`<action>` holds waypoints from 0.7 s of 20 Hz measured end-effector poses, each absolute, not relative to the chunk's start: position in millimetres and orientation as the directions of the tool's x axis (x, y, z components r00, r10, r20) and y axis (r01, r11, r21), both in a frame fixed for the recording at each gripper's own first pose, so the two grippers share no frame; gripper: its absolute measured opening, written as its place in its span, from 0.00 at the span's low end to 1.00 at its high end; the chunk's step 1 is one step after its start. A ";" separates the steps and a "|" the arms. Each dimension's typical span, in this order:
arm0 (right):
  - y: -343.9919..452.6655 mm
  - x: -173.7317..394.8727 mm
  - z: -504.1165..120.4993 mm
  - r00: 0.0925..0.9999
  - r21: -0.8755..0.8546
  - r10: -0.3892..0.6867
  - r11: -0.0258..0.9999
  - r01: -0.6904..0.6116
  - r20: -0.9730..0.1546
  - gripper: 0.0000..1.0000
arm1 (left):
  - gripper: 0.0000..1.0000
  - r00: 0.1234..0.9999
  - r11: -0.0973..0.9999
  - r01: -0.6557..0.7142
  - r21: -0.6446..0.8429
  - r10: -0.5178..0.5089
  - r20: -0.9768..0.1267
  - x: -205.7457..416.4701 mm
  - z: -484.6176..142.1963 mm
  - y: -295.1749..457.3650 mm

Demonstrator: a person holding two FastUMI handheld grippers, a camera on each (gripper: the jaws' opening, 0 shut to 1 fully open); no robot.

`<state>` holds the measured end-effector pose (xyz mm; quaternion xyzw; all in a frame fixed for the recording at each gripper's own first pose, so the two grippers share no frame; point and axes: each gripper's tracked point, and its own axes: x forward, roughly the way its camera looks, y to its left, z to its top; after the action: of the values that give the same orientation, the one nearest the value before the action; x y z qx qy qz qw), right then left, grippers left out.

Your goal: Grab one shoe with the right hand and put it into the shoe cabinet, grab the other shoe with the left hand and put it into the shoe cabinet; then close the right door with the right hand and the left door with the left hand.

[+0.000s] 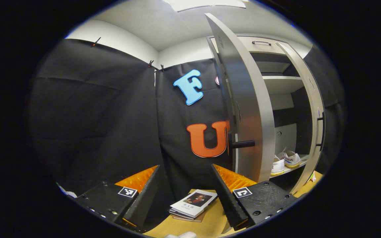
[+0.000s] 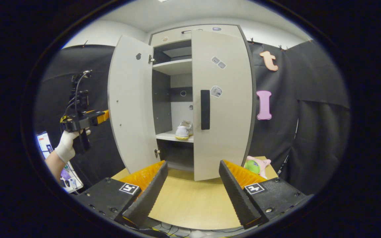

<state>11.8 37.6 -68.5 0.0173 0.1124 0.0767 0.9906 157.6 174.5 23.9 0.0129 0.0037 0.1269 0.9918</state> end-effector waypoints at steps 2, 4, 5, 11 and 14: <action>38.1 10.9 -65.9 0.964 0.051 0.161 0.987 -0.154 -0.213 1.00 | 0.87 0.967 0.967 -0.254 0.026 0.254 -0.003 156.6 24.2 171.5; 37.9 11.4 -66.3 0.962 0.049 0.169 0.985 -0.163 -0.213 1.00 | 0.87 0.967 0.967 -0.254 0.030 0.254 -0.006 154.9 25.4 165.5; 37.2 10.3 -66.4 0.962 0.049 0.171 0.985 -0.165 -0.211 1.00 | 0.86 0.970 0.969 -0.244 0.026 0.244 -0.011 154.4 24.8 160.0; 29.1 11.5 -65.1 0.962 0.049 0.174 0.985 -0.168 -0.211 1.00 | 0.87 0.991 0.991 -0.131 0.023 0.131 0.002 154.6 30.1 101.1; 18.8 12.5 -63.1 0.964 0.048 0.162 0.987 -0.156 -0.210 1.00 | 0.86 0.996 0.996 -0.087 0.017 0.086 0.008 159.6 33.6 70.8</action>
<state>12.5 18.8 -63.1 0.0156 0.1074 0.0803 0.9908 159.6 70.8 33.6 0.0089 -0.0038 0.0433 0.9990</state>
